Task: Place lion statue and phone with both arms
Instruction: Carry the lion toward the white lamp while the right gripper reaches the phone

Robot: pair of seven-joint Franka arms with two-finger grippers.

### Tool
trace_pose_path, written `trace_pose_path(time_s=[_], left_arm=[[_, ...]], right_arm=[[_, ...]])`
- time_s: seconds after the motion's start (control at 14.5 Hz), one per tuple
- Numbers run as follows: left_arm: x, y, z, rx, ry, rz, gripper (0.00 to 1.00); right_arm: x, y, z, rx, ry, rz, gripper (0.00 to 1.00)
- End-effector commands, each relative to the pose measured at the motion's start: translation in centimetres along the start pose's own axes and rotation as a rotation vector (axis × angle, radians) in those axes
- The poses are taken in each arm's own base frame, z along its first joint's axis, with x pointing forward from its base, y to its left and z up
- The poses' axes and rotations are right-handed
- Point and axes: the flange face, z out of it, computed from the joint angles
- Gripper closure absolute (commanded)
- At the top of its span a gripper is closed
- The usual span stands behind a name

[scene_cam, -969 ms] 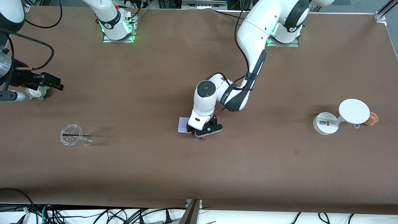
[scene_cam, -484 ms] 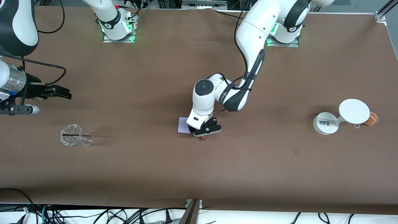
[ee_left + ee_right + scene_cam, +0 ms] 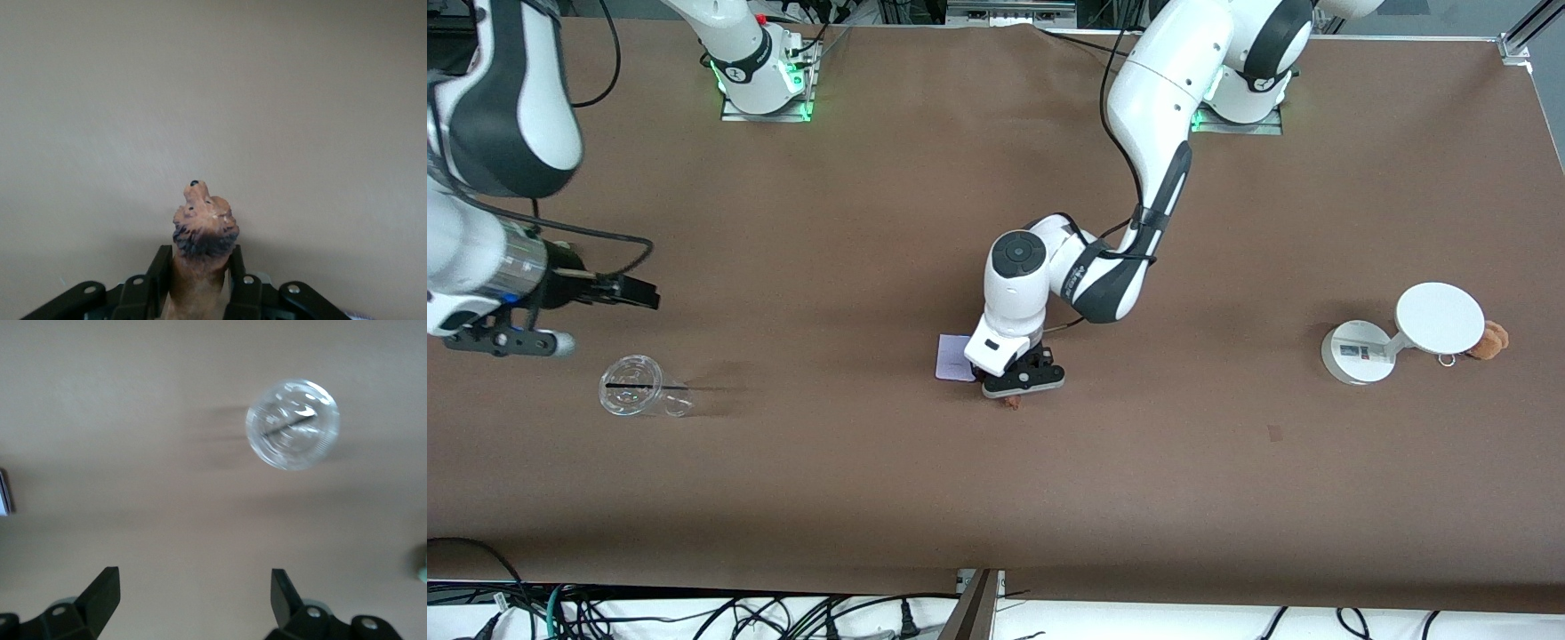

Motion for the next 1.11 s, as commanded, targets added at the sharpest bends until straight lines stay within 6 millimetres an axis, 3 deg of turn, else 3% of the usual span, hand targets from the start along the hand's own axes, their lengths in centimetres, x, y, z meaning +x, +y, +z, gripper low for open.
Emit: trace_pose_path(time_s=[0.0, 0.21, 0.42, 0.55, 0.69, 0.83, 1.04], left_arm=[[3.6, -3.6, -2.5, 0.015, -0.009, 0.098, 1.00], [5.1, -9.9, -3.4, 0.061, -0.059, 0.174, 1.00], [4.5, -15.6, -5.0, 0.073, -0.089, 0.210, 1.00], [5.7, -20.7, -6.3, 0.084, -0.110, 0.240, 1.00], [7.5, -26.3, -6.9, 0.089, -0.132, 0.299, 1.00], [9.4, -31.1, -6.4, 0.089, -0.152, 0.338, 1.00], [10.2, -37.0, -5.2, 0.059, -0.198, 0.327, 1.00]], right_arm=[[1.5, -4.9, 3.1, 0.003, 0.043, 0.038, 0.00], [2.2, -9.6, 6.2, 0.006, 0.083, 0.081, 0.00], [2.4, -13.9, 9.5, 0.031, 0.105, 0.095, 0.00], [2.5, -17.1, 12.9, 0.048, 0.121, 0.070, 0.00], [1.8, -21.7, 16.6, 0.050, 0.154, 0.064, 0.00], [0.6, -26.9, 20.1, 0.061, 0.202, 0.076, 0.00], [0.2, -29.8, 22.1, 0.072, 0.225, 0.090, 0.00]])
